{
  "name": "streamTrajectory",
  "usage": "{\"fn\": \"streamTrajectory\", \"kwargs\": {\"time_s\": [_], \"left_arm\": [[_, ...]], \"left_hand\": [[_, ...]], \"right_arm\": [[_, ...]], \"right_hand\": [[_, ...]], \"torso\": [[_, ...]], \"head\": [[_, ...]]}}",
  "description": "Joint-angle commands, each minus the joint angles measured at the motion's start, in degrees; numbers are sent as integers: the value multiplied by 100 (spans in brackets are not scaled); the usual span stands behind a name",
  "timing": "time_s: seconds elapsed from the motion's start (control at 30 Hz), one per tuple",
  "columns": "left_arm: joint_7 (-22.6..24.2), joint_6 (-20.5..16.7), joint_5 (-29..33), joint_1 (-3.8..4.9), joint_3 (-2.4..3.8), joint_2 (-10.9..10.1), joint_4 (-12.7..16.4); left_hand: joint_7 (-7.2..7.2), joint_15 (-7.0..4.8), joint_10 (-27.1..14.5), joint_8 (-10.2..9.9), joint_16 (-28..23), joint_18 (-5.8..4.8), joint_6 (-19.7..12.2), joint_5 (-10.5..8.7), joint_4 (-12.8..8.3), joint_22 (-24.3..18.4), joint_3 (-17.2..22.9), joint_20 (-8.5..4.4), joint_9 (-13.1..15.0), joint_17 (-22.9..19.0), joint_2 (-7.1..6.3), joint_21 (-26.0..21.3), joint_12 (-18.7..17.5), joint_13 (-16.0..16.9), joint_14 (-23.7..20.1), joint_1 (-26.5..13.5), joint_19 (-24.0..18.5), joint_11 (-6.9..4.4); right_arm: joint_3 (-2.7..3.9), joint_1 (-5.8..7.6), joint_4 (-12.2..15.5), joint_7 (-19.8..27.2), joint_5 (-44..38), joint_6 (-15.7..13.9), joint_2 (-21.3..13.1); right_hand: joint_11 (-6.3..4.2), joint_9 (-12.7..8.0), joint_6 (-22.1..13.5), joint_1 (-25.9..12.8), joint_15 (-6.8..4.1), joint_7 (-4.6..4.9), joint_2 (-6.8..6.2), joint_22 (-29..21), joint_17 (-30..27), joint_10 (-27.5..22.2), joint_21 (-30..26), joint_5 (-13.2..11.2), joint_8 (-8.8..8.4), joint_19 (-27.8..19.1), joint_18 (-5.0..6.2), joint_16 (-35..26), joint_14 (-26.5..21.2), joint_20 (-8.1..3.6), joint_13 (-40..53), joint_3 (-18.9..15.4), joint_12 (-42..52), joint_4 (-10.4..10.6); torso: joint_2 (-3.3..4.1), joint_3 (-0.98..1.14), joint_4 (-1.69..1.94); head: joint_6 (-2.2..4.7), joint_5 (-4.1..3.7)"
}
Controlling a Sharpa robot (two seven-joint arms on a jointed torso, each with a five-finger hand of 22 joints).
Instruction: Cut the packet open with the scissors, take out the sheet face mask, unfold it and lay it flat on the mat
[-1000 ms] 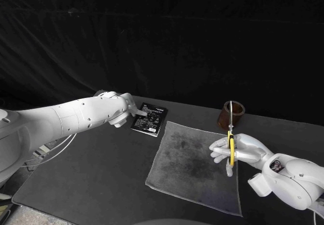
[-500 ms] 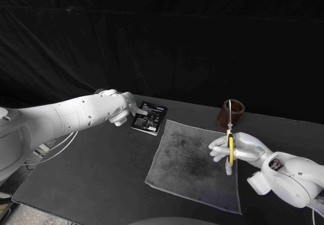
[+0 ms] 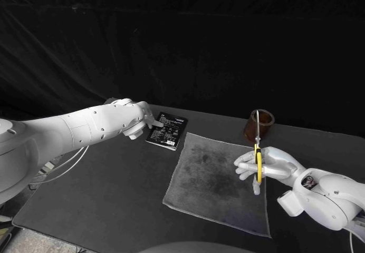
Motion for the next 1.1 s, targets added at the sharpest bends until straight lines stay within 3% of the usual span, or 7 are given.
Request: {"fn": "streamTrajectory", "kwargs": {"time_s": [0.03, 0.07, 0.3, 0.63, 0.87, 1.0, 1.1], "left_arm": [[80, 246, 127, -156, -53, 107, 22], [101, 216, 128, -171, -53, 121, 3], [226, 51, 131, -235, -53, 186, -93], [406, -175, 210, -255, -53, 210, -153], [589, -286, 500, -256, -47, 149, -115], [729, -271, 763, -254, -5, 35, -11], [851, -224, 968, -250, 57, -71, 92]], "left_hand": [[-51, -35, 58, 65, -24, -119, 89, -26, -8, 68, 111, 2, 20, -84, 106, 43, 35, 11, 40, 218, 50, -63], [-95, -63, 113, 112, 437, -112, 166, -25, -25, 45, 172, -26, 38, 658, 159, 35, 56, 17, 372, 349, 35, -99], [-231, -174, 311, 251, 664, -110, 400, -25, 7, 35, 313, -141, 92, 874, 244, 32, 115, 30, 536, 658, 16, -226], [-418, -318, 592, 399, 857, -102, 772, -22, 4, 2, 559, -257, 144, 1120, 365, 12, 208, 76, 651, 1012, -11, -401], [-446, -389, 752, 319, 904, -88, 909, -21, 24, -78, 931, -332, 113, 1172, 470, -32, 127, 52, 667, 1233, -56, -467], [-387, -351, 772, 261, 814, -43, 838, -19, 22, -317, 1340, -325, 139, 982, 401, -153, -44, -2, 559, 1205, -189, -421], [-327, -297, 791, 277, 693, 16, 735, -20, 11, -614, 2042, -291, 249, 724, 153, -316, -198, -24, 388, 1046, -364, -365]], "right_arm": [[5, -2, 12, 17, -48, 58, 1], [5, -3, 13, 17, -48, 57, 1], [5, -8, 9, 16, -51, 59, 4], [5, -22, 0, 14, -52, 55, 15], [5, -27, -6, 12, -52, 46, 11], [5, -30, -17, 12, -52, 43, 13], [5, -31, -30, 14, -52, 33, 13]], "right_hand": [[-1, 9, -37, 36, -8, 8, 77, -6, 11, 110, -27, 23, 42, -39, 767, 27, -29, -9, 8, 90, 27, 60], [-1, 9, -37, 36, -8, 8, 77, -6, 11, 110, -27, 23, 42, -39, 767, 27, -29, -9, 8, 90, 27, 60], [-1, 12, -39, 35, -8, 8, 78, -8, 14, 110, -29, 22, 44, -40, 768, 27, -29, -8, 8, 89, 27, 59], [-1, 15, -40, 34, -8, 9, 79, -10, 17, 111, -32, 22, 46, -41, 768, 28, -29, -8, 8, 89, 28, 58], [-1, 22, -42, 33, -9, 8, 80, -13, 24, 114, -38, 22, 49, -41, 769, 31, -27, -8, 9, 87, 30, 56], [-1, 22, -42, 33, -9, 8, 80, -13, 24, 114, -38, 22, 49, -41, 769, 31, -27, -8, 9, 87, 30, 56], [-1, 22, -42, 33, -9, 8, 80, -13, 24, 114, -38, 22, 49, -41, 769, 31, -27, -8, 9, 87, 30, 56]], "torso": [[-2, -2, -1], [-4, -1, -2], [-13, 6, 5], [-16, 10, 5], [-17, 10, 8], [-16, 10, 9], [-19, 9, 13]], "head": [[-26, -10], [-32, -13], [-60, -21], [-68, -6], [-53, -10], [-42, -21], [-39, -26]]}}
